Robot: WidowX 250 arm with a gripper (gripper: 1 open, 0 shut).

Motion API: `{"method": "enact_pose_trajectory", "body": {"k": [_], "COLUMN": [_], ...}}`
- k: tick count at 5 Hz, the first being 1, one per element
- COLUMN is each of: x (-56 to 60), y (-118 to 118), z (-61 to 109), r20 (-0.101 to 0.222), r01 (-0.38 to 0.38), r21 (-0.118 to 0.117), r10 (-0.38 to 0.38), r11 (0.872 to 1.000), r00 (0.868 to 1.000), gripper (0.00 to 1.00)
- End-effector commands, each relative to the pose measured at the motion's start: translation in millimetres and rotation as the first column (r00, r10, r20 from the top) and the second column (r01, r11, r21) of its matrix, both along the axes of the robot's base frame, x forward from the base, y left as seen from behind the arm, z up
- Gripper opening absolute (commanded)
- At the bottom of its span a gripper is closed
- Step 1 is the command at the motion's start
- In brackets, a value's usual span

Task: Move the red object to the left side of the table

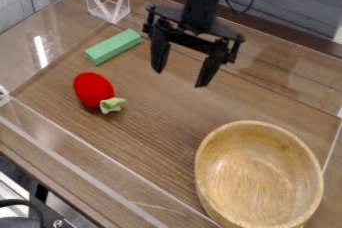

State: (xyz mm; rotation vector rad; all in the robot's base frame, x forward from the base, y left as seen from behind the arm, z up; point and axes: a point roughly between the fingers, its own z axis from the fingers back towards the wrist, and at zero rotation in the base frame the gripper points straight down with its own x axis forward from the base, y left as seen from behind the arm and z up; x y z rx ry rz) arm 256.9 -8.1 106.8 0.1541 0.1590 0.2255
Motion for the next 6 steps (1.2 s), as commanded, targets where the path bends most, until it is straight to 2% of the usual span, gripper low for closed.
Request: {"method": "enact_pose_trajectory", "body": {"k": [1,3,4,5,6], "x": [4.8,23.1,29.3,32.9,25.2], "y": [0.5,15.6,20.4,23.6,27.3], "z": [9.5,13.2,15.6,16.6,19.1], "r20": [0.088,0.153,0.179,0.189,0.199], "r01": [0.125,0.240,0.206,0.169,0.187], "r21": [-0.018,-0.041,-0.056,-0.063,-0.062], "r10": [-0.123,-0.231,-0.193,-0.155,-0.171], "r11": [0.992,0.970,0.977,0.984,0.980], "r00": [0.988,0.961,0.965,0.970,0.965], "gripper": [1.00,1.00,1.00,1.00,0.00]}}
